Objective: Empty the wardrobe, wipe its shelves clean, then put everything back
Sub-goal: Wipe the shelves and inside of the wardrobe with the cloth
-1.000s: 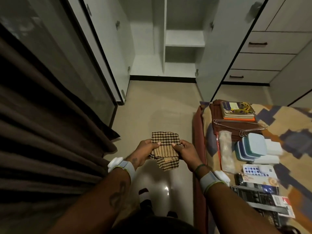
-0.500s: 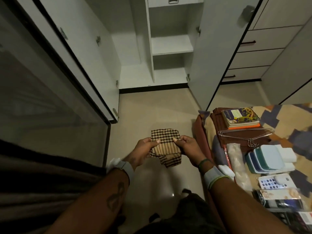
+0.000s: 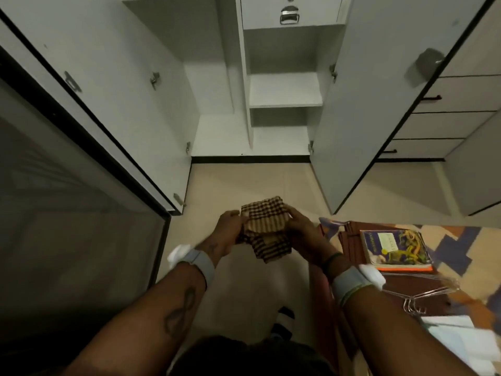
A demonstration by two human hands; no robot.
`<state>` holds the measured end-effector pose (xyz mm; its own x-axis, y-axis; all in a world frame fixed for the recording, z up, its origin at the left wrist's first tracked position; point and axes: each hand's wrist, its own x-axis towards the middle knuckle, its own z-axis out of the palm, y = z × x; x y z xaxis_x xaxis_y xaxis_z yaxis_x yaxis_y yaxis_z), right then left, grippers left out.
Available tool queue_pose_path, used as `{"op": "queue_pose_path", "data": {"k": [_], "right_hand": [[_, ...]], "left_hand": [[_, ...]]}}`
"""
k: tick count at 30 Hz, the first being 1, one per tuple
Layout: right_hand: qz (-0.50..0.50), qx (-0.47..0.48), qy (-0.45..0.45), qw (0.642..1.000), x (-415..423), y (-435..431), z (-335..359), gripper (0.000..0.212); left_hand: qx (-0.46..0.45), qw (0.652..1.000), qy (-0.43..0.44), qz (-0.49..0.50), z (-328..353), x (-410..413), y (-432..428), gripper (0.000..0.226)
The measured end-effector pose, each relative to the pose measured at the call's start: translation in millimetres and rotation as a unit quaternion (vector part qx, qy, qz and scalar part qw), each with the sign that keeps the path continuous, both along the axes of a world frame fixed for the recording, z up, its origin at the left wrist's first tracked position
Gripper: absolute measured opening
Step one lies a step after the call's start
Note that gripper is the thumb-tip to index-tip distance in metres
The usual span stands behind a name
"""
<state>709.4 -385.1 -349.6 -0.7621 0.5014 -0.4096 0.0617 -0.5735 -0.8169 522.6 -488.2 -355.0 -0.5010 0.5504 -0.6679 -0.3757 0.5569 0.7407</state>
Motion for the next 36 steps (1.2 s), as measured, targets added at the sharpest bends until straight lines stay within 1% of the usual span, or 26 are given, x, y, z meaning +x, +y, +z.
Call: {"op": "queue_pose_path", "data": {"k": [3,5,6,9,10,12,14,16,17,18,19,21,22,24,25,26,28,29,31,32,33,35,36], "right_hand": [[0.088,0.082,0.007,0.993,-17.9,37.1,8.4,0.082],[0.095,0.105,-0.008,0.99,-35.0,56.7,17.1,0.082],[0.076,0.102,-0.023,0.992,-44.3,66.0,22.3,0.075],[-0.008,0.087,-0.08,0.993,-69.0,86.9,31.2,0.034],[-0.023,0.102,-0.104,0.989,-77.9,94.3,34.8,0.025],[-0.025,0.137,-0.147,0.979,-95.8,106.0,40.9,0.017],[-0.014,0.17,-0.176,0.969,-117.3,115.0,46.6,0.012],[-0.009,0.195,-0.202,0.96,-144.5,126.6,53.9,0.007],[0.003,0.206,-0.211,0.956,-146.6,127.6,57.2,0.007],[0.022,0.22,-0.211,0.952,-155.3,134.0,61.8,0.013],[0.058,0.227,-0.203,0.951,-164.6,140.6,66.0,0.022],[0.124,0.208,-0.175,0.954,-183.4,154.8,75.0,0.034],[0.14,0.176,-0.165,0.96,-191.4,163.2,80.0,0.041],[0.139,0.089,-0.134,0.977,-205.3,184.2,86.8,0.06],[0.129,0.052,-0.119,0.983,-213.5,194.1,86.8,0.067],[0.126,0.036,-0.108,0.986,-213.1,202.7,90.5,0.071],[0.119,0.04,-0.108,0.986,-221.0,223.2,90.9,0.07],[0.108,0.055,-0.112,0.986,-221.5,234.0,93.6,0.065],[0.06,0.078,-0.118,0.988,-217.6,254.0,97.0,0.054],[0.023,0.08,-0.122,0.989,-215.2,267.4,97.3,0.049],[-0.012,0.078,-0.125,0.989,-212.1,273.6,95.0,0.045],[-0.078,0.054,-0.12,0.988,-206.9,299.5,84.9,0.045],[-0.104,0.039,-0.116,0.987,-205.9,311.0,79.4,0.05]], "left_hand": [[0.002,1.0,-0.029,-0.005,13.3,-5.2,27.2,0.031],[0.022,0.997,-0.069,0.002,21.1,-15.0,39.7,0.029],[0.029,0.995,-0.096,0.012,23.7,-23.1,44.8,0.029],[0.077,0.976,-0.197,0.055,20.5,-49.4,56.1,0.032],[0.099,0.969,-0.22,0.059,19.6,-60.1,61.4,0.035],[0.135,0.96,-0.241,0.036,19.1,-77.9,71.2,0.047],[0.145,0.959,-0.242,-0.014,15.9,-93.9,84.0,0.065],[0.145,0.959,-0.226,-0.095,13.4,-113.9,100.2,0.086],[0.15,0.954,-0.223,-0.132,13.5,-111.6,102.9,0.096],[0.153,0.948,-0.227,-0.163,17.1,-117.4,110.0,0.104],[0.159,0.943,-0.222,-0.189,21.5,-125.0,117.8,0.106],[0.182,0.933,-0.224,-0.214,29.5,-142.0,135.2,0.1],[0.195,0.928,-0.243,-0.204,30.0,-151.3,144.3,0.096],[0.206,0.923,-0.281,-0.162,27.2,-176.2,163.7,0.087],[0.196,0.926,-0.291,-0.14,23.3,-191.9,173.2,0.081],[0.194,0.926,-0.298,-0.126,26.1,-197.0,178.6,0.075],[0.183,0.93,-0.298,-0.116,24.4,-219.5,193.7,0.061],[0.174,0.938,-0.276,-0.118,27.1,-227.2,202.5,0.048],[0.162,0.958,-0.194,-0.135,24.0,-242.2,217.6,0.014],[0.152,0.967,-0.153,-0.137,24.1,-249.8,227.2,0.013],[0.143,0.971,-0.135,-0.137,23.4,-256.3,228.2,0.019],[0.132,0.969,-0.149,-0.144,29.8,-269.5,244.6,0.036],[0.13,0.969,-0.157,-0.143,37.2,-274.3,251.2,0.033]]}}
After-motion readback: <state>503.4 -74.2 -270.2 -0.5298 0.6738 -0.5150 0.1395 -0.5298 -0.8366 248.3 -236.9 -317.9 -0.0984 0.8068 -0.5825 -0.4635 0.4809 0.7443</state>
